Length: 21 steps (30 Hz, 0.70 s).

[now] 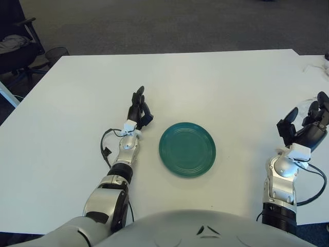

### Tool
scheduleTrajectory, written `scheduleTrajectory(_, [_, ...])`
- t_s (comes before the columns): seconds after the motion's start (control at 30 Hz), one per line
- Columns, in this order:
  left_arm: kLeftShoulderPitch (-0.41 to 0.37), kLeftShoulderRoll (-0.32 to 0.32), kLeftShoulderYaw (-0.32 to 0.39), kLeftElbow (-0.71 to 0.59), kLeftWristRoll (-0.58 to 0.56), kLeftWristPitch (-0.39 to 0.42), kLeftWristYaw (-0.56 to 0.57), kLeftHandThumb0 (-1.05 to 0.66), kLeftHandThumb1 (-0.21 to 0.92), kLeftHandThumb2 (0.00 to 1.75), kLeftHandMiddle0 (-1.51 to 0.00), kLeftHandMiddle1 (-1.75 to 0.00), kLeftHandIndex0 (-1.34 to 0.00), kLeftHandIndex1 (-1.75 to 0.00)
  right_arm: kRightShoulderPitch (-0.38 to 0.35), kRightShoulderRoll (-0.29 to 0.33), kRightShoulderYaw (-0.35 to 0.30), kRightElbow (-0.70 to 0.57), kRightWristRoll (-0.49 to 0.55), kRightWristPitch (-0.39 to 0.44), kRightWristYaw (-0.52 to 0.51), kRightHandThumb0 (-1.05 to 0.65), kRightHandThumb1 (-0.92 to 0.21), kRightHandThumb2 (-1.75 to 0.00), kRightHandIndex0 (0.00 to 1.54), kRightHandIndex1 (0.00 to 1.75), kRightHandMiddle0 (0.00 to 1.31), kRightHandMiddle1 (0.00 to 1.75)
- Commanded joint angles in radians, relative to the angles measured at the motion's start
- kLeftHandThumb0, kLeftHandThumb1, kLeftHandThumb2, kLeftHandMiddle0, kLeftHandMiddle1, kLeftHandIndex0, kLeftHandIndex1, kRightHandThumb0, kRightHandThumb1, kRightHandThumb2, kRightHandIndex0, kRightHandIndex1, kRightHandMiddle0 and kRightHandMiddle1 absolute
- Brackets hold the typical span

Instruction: Put the bottle into the plate.

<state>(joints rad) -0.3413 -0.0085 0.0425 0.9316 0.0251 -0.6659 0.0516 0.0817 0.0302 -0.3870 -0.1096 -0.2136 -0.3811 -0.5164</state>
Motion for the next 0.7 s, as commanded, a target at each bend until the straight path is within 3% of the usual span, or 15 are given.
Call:
scheduleTrajectory(0.0, [0.109, 0.001, -0.009, 0.049, 0.018, 0.009, -0.002, -0.83, 0.92, 1.09, -0.20, -0.01, 0.00, -0.42, -0.033, -0.002, -0.005, -0.013, 0.005, 0.028, -0.015, -0.62, -0.92, -0.63, 0.22, 0.05, 0.00, 0.67])
scheduleTrajectory(0.23, [0.120, 0.007, -0.018, 0.034, 0.028, 0.004, 0.000, -0.85, 0.92, 1.10, -0.18, 0.00, 0.00, -0.38, -0.129, -0.048, -0.027, 0.022, -0.017, 0.122, -0.048, -0.62, -0.91, -0.60, 0.23, 0.05, 0.00, 0.69])
scheduleTrajectory(0.43, [0.124, 0.010, -0.021, 0.028, 0.030, 0.005, 0.003, -0.86, 0.92, 1.10, -0.18, 0.00, 0.00, -0.38, -0.150, -0.073, -0.027, 0.016, -0.008, 0.184, -0.035, -0.62, -0.89, -0.58, 0.22, 0.05, 0.00, 0.70])
scheduleTrajectory(0.57, [0.123, 0.011, -0.021, 0.030, 0.037, 0.001, 0.011, -0.86, 0.92, 1.10, -0.19, 0.00, 0.00, -0.39, -0.296, -0.313, -0.152, 0.390, 0.145, 0.177, 0.096, -0.63, -0.89, -0.57, 0.21, 0.04, 0.00, 0.66])
scheduleTrajectory(0.67, [0.124, 0.011, -0.022, 0.029, 0.040, -0.002, 0.012, -0.86, 0.92, 1.10, -0.19, -0.01, 0.00, -0.40, -0.334, -0.397, -0.176, 0.563, 0.160, 0.156, 0.119, -0.66, -0.91, -0.57, 0.20, 0.03, 0.00, 0.61])
